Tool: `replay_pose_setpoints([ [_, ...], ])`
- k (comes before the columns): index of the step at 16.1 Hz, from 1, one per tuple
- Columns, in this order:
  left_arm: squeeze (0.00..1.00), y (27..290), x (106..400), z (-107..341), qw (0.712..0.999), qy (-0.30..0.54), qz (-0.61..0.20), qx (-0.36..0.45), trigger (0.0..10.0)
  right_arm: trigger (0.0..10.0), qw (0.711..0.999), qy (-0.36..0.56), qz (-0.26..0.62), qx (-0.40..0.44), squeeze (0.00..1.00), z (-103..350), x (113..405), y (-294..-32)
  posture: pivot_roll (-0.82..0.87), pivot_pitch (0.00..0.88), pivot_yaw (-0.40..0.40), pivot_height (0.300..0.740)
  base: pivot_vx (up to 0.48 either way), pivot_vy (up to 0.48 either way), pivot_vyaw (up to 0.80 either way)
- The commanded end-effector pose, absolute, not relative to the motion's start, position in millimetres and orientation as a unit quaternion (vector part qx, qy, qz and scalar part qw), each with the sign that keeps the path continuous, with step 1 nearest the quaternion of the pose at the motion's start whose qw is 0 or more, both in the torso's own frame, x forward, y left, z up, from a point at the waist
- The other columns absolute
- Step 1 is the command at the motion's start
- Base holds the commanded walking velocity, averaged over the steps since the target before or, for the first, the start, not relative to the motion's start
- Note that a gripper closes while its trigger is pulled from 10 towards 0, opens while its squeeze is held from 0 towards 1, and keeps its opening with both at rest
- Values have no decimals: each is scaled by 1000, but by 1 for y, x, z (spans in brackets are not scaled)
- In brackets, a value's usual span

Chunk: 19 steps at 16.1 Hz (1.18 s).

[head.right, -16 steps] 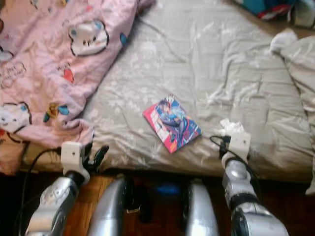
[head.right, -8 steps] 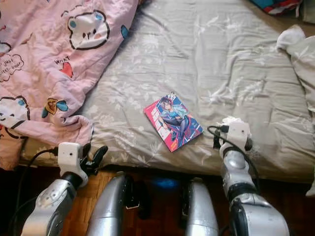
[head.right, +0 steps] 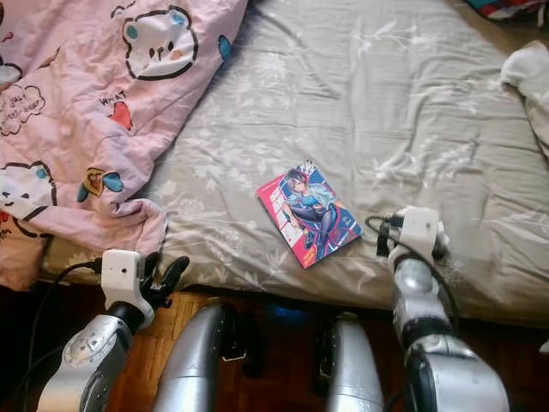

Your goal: Clean up the room

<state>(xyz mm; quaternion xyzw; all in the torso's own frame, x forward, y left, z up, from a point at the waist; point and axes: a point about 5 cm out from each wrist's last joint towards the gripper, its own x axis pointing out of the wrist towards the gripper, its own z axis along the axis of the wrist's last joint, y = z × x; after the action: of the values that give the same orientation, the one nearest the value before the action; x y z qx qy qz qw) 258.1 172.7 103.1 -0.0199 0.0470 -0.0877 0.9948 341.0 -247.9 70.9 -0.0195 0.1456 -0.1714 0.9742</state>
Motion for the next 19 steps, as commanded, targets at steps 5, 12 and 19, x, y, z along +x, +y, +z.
replay_pose_setpoints([
  [5, 0, 176, 253, 94, 994, 69, -82, -25, 10000, 10000, 951, 207, -229, 12, 0, 32, 309, -257, 138, 517, 100, 646, 0, 0, 0],
  [12, 0, 178, 257, 95, 995, 64, -78, -25, 10000, 10000, 970, 109, -218, 16, 0, 50, 317, -245, 125, 504, 96, 646, 0, 0, 0],
  [19, 0, 178, 250, 94, 994, 68, -76, -23, 10000, 10000, 936, 181, -293, 67, 0, 36, 304, -271, 153, 520, 101, 646, 0, 0, 0],
])
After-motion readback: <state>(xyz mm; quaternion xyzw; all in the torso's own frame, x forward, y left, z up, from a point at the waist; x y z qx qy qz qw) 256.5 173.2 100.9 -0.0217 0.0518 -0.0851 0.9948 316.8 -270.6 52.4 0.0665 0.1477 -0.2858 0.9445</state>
